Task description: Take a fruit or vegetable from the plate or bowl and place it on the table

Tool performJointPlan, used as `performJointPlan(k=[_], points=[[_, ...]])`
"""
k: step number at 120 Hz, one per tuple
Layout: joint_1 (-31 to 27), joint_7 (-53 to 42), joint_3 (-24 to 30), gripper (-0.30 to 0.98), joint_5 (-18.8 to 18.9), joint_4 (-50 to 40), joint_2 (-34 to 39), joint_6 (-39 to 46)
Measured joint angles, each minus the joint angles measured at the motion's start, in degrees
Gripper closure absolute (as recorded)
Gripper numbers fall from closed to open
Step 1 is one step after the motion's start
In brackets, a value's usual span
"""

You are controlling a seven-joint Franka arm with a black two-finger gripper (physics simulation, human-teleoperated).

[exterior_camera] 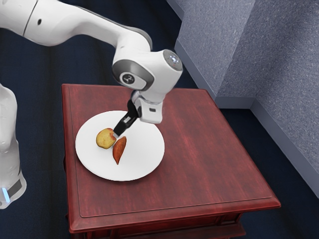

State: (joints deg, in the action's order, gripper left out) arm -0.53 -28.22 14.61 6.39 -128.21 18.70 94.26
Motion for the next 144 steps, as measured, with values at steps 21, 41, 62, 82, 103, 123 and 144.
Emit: performJointPlan(k=[21, 41, 62, 82, 103, 123, 144], points=[[0.00, -1.90, -0.02, 0.00, -1.64, -3.38, 5.71, 0.71], [0.00, -2.90, -0.02, 0.00, -2.56, -5.90, 7.93, 1.35], [0.00, -3.67, 0.03, 0.00, -3.74, -7.23, 8.72, 1.72], [0.00, -4.23, 0.23, 0.00, -4.87, -9.16, 8.79, 2.37], [0.00, -4.67, 0.24, 0.00, -5.65, -10.34, 8.79, 3.20], [0.00, -4.98, 0.24, 0.00, -6.04, -11.43, 8.76, 4.19], [0.00, -5.23, 0.22, 0.00, -6.17, -12.55, 8.71, 5.14]])
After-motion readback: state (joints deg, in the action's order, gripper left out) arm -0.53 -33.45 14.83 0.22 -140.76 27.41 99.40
